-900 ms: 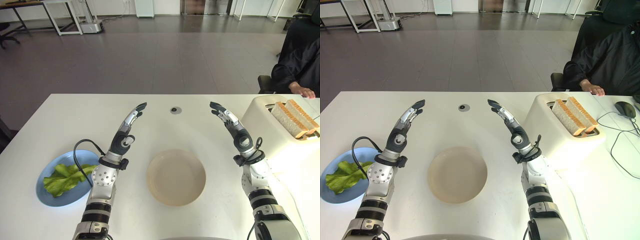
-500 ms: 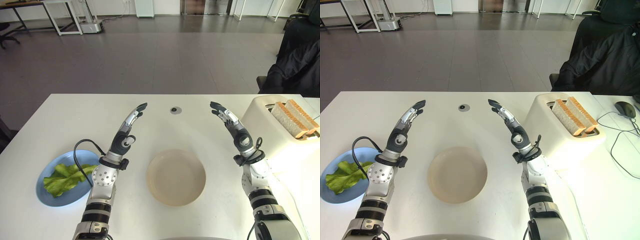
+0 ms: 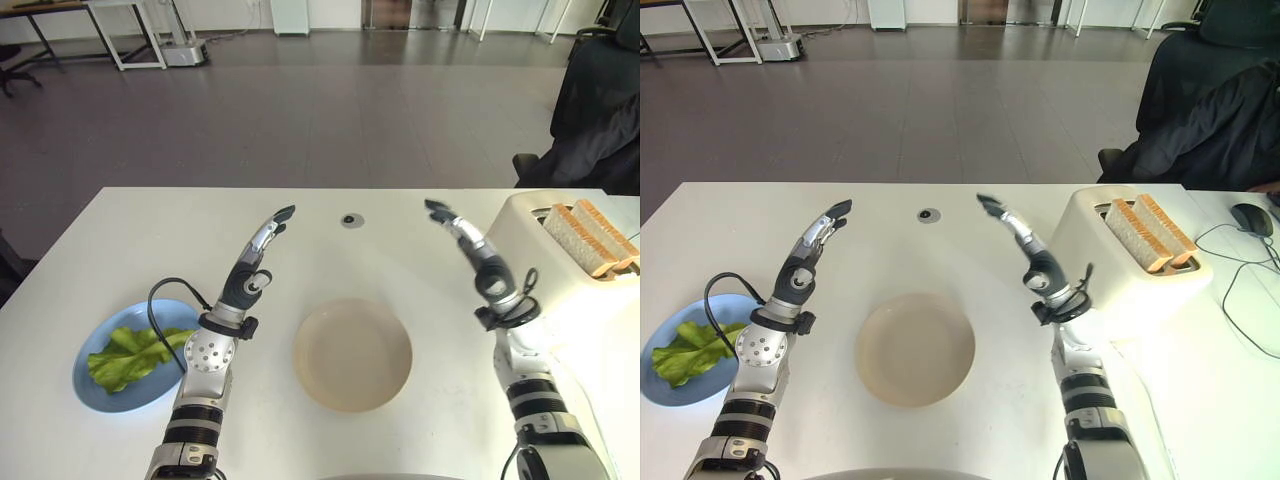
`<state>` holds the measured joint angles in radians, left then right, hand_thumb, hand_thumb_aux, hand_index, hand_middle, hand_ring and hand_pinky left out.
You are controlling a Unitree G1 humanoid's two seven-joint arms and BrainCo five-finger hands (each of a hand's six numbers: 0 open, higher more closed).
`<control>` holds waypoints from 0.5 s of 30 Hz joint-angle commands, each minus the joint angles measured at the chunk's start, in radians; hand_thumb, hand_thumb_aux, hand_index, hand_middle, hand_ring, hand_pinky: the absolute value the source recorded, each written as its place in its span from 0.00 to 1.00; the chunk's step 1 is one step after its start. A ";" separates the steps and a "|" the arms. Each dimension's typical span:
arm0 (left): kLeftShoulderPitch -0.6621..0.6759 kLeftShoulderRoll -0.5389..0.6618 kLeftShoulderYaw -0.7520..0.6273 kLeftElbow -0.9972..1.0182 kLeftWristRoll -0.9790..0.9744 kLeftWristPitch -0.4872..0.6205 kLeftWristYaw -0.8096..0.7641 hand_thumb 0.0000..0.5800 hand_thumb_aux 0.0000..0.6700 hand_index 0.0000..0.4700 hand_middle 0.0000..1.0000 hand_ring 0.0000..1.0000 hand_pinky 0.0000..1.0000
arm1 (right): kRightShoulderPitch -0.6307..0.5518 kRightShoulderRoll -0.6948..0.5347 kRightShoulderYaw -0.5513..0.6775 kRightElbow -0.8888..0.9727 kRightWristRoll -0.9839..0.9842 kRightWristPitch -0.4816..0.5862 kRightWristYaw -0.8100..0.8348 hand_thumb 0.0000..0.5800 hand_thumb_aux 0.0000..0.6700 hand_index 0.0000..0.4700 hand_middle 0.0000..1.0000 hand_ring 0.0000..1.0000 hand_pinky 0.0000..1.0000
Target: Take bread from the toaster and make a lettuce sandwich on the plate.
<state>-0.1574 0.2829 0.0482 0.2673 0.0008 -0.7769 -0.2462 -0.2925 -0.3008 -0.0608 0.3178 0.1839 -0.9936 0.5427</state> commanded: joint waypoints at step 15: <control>-0.010 -0.002 -0.019 -0.015 0.042 0.016 0.017 0.00 0.00 0.00 0.00 0.00 0.00 | 0.166 -0.580 -0.349 0.090 -0.529 0.766 -0.408 0.00 0.00 0.00 0.00 0.00 0.00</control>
<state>-0.1623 0.2794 0.0367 0.2485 0.0298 -0.7683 -0.2281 -0.1150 -0.8552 -0.4469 0.3552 -0.3279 -0.2293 0.1350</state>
